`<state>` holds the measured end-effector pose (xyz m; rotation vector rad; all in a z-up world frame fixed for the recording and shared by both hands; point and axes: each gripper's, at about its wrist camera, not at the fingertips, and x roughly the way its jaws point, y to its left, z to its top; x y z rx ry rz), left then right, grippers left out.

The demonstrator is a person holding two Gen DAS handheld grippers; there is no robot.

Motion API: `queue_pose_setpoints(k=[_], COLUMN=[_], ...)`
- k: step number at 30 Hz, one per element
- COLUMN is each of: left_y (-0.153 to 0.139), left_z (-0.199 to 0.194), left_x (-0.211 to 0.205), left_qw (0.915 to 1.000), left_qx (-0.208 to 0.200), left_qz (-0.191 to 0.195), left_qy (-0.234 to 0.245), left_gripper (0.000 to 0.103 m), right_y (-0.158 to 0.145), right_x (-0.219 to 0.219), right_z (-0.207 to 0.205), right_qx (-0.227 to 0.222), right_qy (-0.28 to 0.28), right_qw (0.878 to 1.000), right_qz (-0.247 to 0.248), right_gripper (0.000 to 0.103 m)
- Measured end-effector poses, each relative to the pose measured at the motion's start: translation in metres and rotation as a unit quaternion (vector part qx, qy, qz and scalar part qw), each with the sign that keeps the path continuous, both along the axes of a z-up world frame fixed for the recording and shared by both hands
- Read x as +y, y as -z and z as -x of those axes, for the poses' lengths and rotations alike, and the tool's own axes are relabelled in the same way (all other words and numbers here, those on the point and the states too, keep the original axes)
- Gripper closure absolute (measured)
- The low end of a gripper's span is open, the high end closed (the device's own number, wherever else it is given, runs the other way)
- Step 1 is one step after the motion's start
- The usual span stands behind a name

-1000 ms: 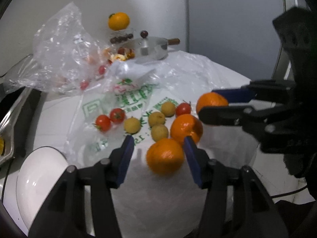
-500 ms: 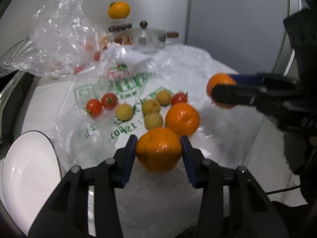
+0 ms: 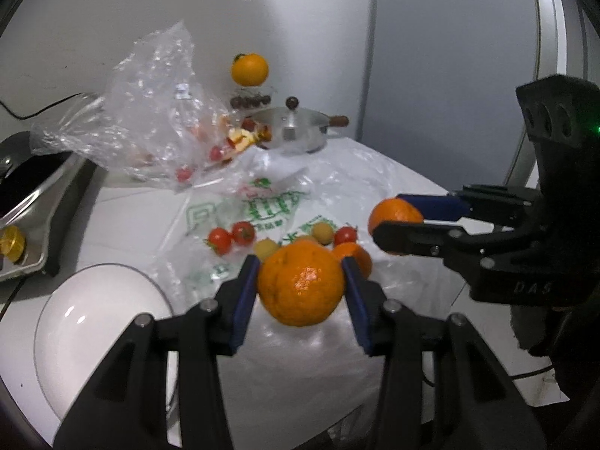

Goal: Organize fruits
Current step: 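Carry both held mandarins over to the white plate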

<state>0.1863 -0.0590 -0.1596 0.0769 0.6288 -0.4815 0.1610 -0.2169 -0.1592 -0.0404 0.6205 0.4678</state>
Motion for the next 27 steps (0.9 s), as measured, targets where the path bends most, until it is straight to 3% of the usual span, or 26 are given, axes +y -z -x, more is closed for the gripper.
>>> queue_pose_setpoints(k=[27], left_y=[0.006], left_z=[0.025], left_x=[0.127], left_qw=[0.989], left_qx=[-0.012], left_qz=[0.021], left_qy=[-0.146], left_gripper=[0.057], right_y=[-0.011], right_x=[0.114], right_z=[-0.003], right_qx=[-0.009], right_qy=[-0.081], right_qw=[0.996], right_qz=[0.039], right_gripper=[0.06])
